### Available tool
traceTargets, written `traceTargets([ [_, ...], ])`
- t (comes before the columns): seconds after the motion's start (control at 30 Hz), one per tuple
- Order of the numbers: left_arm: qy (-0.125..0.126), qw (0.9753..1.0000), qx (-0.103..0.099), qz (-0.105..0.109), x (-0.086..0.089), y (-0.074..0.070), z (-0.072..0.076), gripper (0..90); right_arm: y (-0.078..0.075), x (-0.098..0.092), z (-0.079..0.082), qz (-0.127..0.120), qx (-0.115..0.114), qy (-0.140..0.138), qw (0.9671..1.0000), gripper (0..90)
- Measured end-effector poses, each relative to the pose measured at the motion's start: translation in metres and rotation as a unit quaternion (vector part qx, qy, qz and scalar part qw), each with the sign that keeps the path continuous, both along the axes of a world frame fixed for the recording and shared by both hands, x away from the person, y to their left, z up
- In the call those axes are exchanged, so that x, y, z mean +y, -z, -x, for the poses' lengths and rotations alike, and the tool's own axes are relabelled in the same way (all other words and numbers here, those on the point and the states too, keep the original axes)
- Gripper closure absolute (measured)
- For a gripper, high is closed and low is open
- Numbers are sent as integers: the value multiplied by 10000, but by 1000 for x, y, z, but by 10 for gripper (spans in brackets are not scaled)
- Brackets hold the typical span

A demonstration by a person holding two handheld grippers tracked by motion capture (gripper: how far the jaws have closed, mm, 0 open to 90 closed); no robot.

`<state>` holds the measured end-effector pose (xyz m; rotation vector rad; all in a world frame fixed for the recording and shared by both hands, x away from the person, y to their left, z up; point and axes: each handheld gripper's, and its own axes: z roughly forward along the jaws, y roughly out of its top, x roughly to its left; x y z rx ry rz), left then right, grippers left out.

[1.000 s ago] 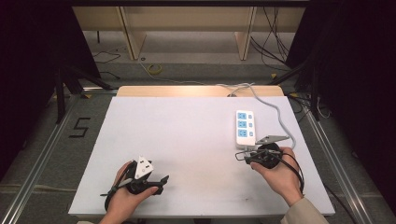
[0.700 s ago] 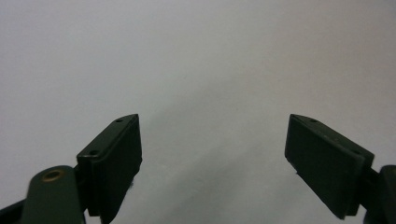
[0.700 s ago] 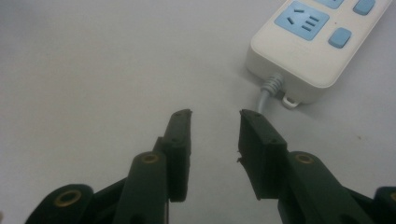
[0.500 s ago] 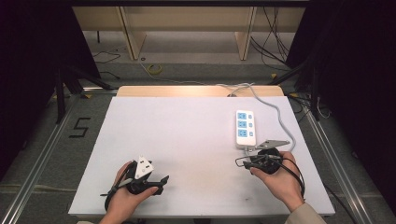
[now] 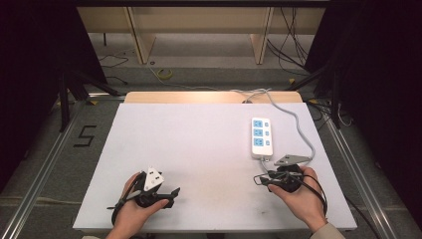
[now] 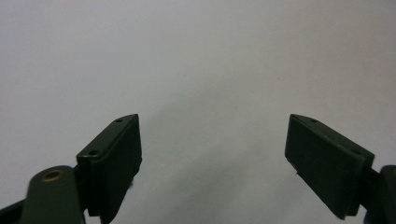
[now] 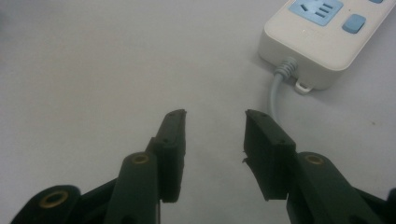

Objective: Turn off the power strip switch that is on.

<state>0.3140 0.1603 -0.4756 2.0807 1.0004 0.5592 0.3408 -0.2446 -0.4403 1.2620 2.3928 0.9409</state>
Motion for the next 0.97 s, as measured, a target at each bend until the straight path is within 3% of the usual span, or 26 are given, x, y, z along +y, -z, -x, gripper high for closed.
traceTargets([
  [0.97,-5,9999,111,-13,0,3,-2,177,12,-7,13,-176,-140,0,9997,563],
])
